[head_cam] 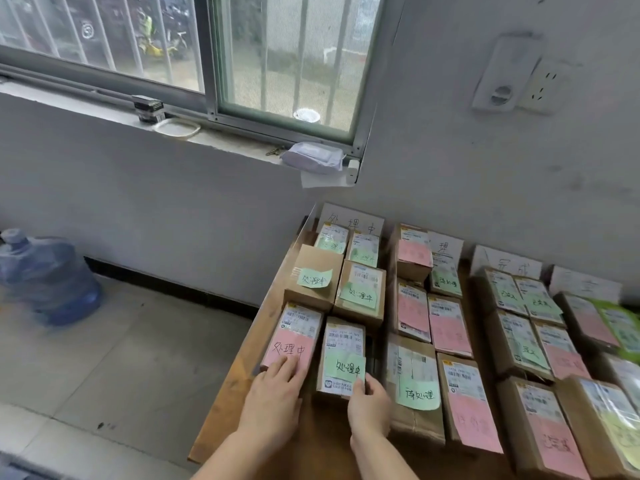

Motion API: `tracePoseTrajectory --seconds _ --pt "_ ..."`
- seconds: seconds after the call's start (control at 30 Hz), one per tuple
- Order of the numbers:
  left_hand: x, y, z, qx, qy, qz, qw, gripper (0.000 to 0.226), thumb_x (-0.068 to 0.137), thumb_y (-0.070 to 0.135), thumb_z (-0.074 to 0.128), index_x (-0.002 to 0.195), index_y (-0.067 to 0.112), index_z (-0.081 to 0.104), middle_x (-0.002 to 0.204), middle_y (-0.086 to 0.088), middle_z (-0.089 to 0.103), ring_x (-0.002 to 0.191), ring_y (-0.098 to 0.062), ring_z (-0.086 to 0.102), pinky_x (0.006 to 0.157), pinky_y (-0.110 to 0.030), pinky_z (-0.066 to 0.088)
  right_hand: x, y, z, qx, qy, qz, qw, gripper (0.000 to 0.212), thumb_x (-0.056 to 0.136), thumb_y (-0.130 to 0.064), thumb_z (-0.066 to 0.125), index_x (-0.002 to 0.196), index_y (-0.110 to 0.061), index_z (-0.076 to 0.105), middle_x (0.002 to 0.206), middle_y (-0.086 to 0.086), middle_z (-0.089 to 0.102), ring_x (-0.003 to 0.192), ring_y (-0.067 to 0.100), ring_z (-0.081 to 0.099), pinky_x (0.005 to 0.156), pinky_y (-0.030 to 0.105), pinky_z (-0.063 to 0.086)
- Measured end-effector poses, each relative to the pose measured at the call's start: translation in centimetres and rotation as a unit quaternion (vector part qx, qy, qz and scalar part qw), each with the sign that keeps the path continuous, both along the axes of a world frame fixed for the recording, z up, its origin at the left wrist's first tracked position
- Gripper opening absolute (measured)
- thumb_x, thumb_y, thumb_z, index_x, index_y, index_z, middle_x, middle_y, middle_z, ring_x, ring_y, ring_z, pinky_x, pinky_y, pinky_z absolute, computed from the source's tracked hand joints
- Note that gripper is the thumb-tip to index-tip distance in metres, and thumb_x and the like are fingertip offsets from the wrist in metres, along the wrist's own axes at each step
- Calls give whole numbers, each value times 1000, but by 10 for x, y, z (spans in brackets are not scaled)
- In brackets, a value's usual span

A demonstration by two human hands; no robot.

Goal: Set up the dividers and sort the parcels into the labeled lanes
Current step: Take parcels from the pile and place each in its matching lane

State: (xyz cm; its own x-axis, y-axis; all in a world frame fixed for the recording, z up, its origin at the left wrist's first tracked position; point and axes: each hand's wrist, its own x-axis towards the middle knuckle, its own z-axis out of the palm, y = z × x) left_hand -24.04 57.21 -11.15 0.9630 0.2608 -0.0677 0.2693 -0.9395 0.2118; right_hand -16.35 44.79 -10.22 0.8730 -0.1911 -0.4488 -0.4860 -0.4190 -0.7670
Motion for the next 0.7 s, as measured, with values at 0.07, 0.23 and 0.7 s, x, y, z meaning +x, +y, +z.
tracePoseTrajectory --seconds 0.07,0.23,0.7 --pt "0 0 5 -13 9 6 1000 71 38 38 92 105 23 75 109 4 70 99 -18 69 65 -28 60 0 0 1 -32 -12 19 999 35 101 -28 50 134 -19 58 128 4 64 116 26 59 97 48 52" --pt "2 -5 21 -5 22 -14 1000 53 95 33 51 145 21 39 149 4 34 139 -21 29 103 -34 40 0 -6 13 -105 -42 109 988 44 103 -30 46 144 -17 45 142 5 53 130 26 50 103 40 43" --pt "60 -13 92 74 -6 -85 994 31 95 34 55 123 21 61 126 1 59 118 -18 51 93 -31 49 4 -57 83 -289 -259 320 864 45 99 -35 49 143 -25 42 143 -6 43 134 13 37 108 25 37"
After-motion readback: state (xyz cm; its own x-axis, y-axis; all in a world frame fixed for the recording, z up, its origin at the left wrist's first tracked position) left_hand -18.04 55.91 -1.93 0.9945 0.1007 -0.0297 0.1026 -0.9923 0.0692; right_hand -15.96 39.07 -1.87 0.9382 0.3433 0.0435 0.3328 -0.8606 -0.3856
